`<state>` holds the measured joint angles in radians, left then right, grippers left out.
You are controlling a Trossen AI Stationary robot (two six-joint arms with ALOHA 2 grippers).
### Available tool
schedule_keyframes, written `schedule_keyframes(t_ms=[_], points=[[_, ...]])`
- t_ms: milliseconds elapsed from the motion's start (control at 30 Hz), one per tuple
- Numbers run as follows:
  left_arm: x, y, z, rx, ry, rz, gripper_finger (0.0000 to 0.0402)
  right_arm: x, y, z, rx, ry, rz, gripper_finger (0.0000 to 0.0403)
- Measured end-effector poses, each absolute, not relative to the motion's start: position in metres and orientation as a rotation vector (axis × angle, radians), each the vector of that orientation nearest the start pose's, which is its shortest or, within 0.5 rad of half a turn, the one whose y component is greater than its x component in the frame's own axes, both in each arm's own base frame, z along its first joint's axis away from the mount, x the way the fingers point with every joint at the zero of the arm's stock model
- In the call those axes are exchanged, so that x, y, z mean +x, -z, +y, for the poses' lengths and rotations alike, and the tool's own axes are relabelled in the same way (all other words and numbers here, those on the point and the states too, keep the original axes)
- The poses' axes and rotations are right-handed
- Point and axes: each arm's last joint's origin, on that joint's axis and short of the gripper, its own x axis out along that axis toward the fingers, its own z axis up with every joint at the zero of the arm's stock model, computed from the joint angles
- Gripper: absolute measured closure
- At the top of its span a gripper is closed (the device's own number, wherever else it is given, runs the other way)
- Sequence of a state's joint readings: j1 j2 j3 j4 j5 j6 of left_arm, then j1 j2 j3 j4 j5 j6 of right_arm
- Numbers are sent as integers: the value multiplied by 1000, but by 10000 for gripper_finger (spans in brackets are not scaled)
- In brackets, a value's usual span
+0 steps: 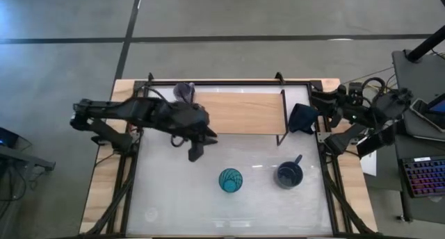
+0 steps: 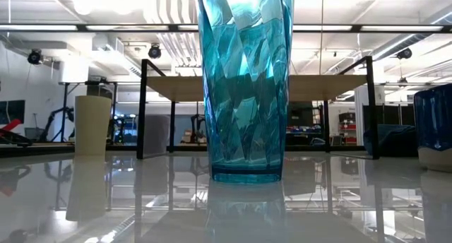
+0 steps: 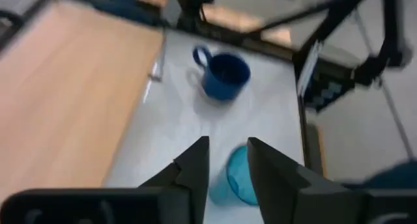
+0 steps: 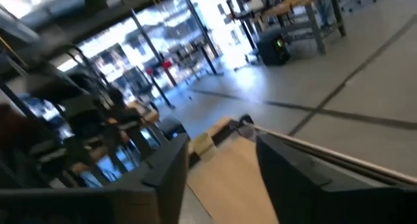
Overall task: Stack small to large cups/mugs on shelf
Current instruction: Put the light blue glass on the shelf
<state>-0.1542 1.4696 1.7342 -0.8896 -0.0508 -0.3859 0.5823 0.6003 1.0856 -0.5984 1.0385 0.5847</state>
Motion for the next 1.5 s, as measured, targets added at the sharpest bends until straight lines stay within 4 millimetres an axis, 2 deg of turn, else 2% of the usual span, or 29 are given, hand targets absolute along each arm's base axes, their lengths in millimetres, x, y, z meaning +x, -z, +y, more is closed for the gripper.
schedule_keyframes(t_ms=[200,333,600,1000,1167,1500], points=[[313,-423,-68,-278,35,754,263,70,-418,16,428,501,59,176],[334,-399,-83,-256,48,854,260,66,-424,14,390,511,96,172],[360,-362,-95,-270,-39,974,260,60,-429,10,402,468,120,172],[375,-337,-105,-315,-12,1056,260,55,-420,8,394,467,200,172],[378,-335,-106,-334,-15,1041,260,53,-419,7,395,469,203,172],[378,-317,-106,-323,-28,1092,260,53,-419,6,397,469,200,172]])
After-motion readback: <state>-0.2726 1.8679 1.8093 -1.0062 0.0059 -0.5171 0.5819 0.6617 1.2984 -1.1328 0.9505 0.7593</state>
